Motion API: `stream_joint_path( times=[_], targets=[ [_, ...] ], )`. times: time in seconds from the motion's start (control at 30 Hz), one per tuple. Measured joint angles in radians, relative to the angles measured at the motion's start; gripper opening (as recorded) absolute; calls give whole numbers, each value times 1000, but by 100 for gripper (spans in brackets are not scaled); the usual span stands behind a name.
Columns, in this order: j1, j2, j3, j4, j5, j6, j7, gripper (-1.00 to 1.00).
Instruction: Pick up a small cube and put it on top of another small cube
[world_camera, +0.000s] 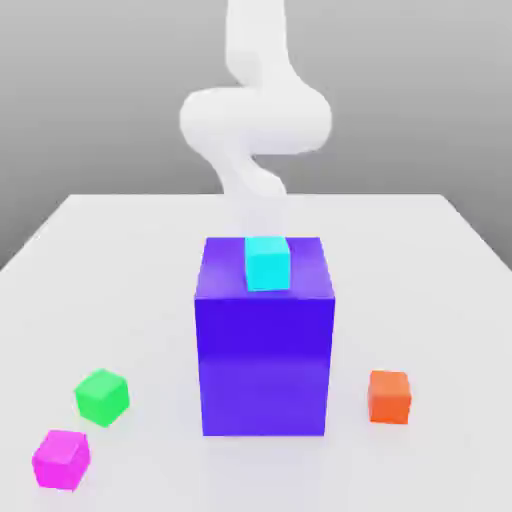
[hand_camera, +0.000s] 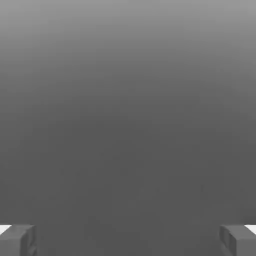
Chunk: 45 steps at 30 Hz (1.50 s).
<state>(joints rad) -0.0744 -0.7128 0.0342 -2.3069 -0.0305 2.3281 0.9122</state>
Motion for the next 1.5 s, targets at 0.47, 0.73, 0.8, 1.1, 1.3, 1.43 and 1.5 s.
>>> stream_joint_path(
  times=[0.47,0.73,0.8,1.1,1.3,1.43,1.5],
  targets=[
    [-317,495,88,-37,-192,154,645,0],
    [-426,762,46,-62,-204,252,941,0],
    [-437,825,38,-69,-180,280,996,0],
    [-487,1110,20,-72,-27,450,1114,0],
    [-480,1175,12,-60,-34,502,1120,-100],
    [-483,1150,15,-65,-29,483,1118,-100],
    [-488,1084,22,-79,-20,431,1111,-100]
  ],
)
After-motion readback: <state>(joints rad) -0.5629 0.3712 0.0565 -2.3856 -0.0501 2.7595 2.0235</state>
